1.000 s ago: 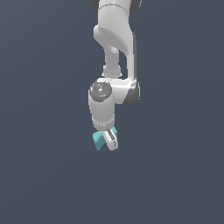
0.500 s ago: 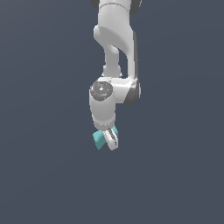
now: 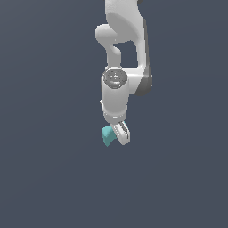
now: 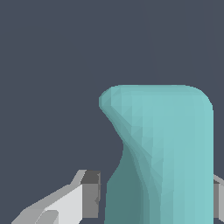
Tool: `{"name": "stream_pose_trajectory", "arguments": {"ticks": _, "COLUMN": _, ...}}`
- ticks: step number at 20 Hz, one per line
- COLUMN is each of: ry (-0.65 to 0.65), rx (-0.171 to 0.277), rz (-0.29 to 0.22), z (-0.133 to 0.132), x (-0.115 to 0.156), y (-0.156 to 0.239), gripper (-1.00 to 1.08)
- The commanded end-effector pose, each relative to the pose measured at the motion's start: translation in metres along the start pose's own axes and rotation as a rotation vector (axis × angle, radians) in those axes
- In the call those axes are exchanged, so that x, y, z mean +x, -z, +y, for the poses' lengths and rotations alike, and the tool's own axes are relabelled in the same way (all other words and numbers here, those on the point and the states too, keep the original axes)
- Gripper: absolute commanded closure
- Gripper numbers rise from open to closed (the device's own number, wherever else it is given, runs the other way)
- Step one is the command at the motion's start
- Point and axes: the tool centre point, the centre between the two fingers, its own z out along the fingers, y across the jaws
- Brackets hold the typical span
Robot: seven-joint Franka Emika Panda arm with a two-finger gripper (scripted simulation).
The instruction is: Pick up the object and move it to a goal position.
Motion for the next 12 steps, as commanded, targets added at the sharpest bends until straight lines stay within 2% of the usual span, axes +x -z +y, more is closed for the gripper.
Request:
{"name": "stream_pose_trajectory", "arguments": {"ticks": 1, "ry": 0.001, "rx": 0.002, "rz": 0.000, "z": 0.000, "x": -0.018, "y": 0.016, "gripper": 1.08}}
{"name": "stream_pose_trajectory", "arguments": {"ticks": 12, "ry": 0.001, "rx": 0.001, "rz": 0.003, "z": 0.002, "x": -0.122, "y": 0.107, "gripper": 1.08}}
